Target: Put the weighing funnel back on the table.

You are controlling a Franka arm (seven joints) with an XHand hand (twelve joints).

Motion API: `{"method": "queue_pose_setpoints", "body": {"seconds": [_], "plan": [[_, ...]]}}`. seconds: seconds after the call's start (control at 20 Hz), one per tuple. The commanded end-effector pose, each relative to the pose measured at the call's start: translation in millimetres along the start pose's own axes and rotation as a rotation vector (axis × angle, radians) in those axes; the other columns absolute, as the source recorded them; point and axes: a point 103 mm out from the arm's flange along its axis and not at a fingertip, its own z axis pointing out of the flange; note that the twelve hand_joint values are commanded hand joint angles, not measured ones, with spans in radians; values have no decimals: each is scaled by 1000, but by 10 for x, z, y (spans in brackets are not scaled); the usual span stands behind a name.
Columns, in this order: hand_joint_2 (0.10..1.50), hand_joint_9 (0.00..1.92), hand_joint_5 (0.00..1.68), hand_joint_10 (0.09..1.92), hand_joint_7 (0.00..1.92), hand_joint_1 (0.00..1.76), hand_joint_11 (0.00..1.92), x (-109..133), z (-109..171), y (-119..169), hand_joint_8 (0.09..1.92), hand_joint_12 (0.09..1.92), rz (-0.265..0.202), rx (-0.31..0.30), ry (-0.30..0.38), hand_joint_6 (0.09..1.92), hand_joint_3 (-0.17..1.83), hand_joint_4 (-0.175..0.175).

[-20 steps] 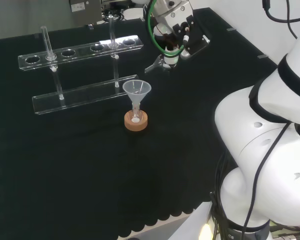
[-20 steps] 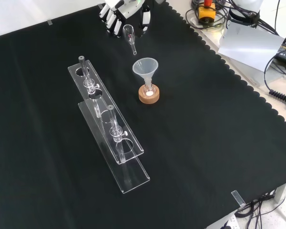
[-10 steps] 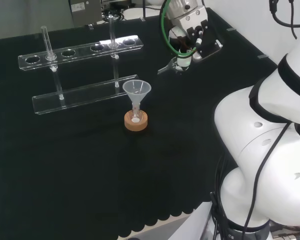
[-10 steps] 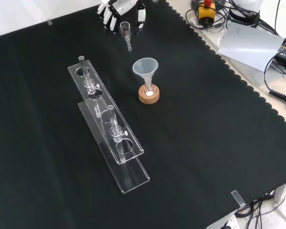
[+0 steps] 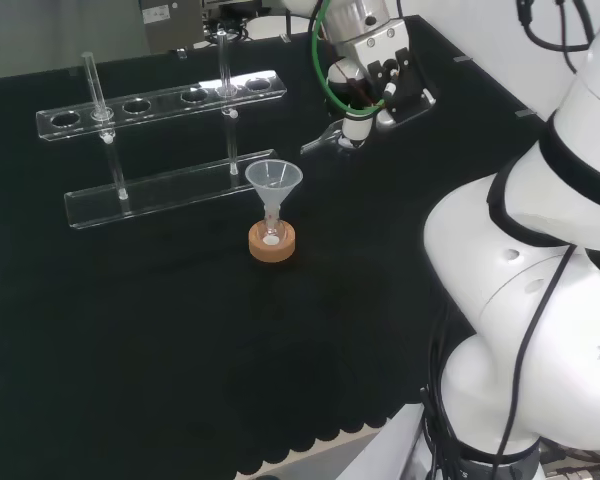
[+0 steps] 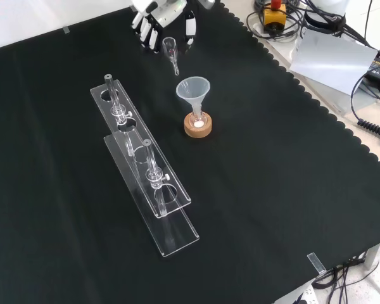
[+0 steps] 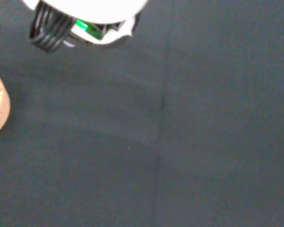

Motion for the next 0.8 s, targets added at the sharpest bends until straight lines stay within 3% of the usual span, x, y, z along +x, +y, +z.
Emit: {"method": "queue_pose_setpoints", "body": {"seconds": [0.05,0.4,0.8], "plan": [[663,764,1094,529,563,1082,382,-239,14,246,657,1311,17,-131,117,1054,816,170],[665,765,1093,529,563,1083,383,-330,26,362,657,1311,25,-163,152,1055,814,165],[666,767,1092,528,562,1084,385,-366,88,442,657,1310,28,-156,163,1057,813,158]]}}
